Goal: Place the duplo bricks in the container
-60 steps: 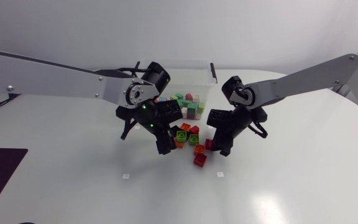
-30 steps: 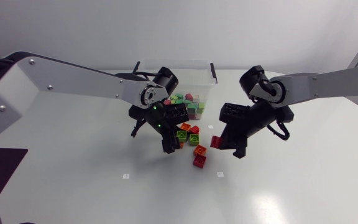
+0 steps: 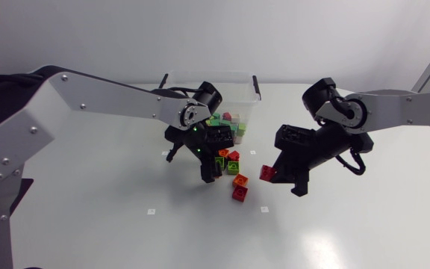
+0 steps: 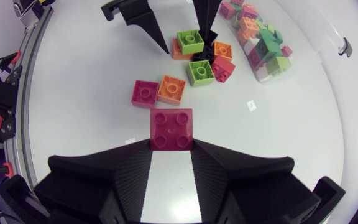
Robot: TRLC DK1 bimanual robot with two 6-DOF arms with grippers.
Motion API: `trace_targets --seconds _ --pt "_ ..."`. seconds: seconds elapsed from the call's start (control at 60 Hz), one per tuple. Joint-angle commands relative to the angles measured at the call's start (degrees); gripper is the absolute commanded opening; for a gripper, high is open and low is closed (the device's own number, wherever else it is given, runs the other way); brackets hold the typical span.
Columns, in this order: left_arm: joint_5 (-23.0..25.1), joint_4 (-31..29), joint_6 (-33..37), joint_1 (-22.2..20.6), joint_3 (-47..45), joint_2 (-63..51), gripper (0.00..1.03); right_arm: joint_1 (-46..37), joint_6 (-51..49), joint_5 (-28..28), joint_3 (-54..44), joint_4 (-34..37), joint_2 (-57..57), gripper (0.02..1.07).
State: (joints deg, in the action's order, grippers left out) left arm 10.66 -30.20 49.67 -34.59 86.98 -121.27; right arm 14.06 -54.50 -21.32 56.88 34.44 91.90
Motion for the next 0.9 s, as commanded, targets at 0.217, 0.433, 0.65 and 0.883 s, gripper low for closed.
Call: trace_targets --seconds 0.217,0.433,0.65,0.883 --pt "0.5 -1.2 3.5 -0.4 0.2 -1.4 0.19 -1.6 0.6 -2.5 6.9 5.0 -4.0 0.35" --pt "0.6 -1.2 3.3 0.3 -3.1 2.4 0.14 -1.3 5.7 -2.8 13.1 4.0 -2.8 0.35" --pt "0.8 -1.1 2.7 0.9 -8.7 9.2 0.14 0.0 12.0 -2.5 19.7 1.0 1.2 0.35" --pt "0.9 -1.0 0.8 1.3 -14.3 17.8 0.14 0.8 19.2 -1.9 29.5 -1.1 8.5 0.35"
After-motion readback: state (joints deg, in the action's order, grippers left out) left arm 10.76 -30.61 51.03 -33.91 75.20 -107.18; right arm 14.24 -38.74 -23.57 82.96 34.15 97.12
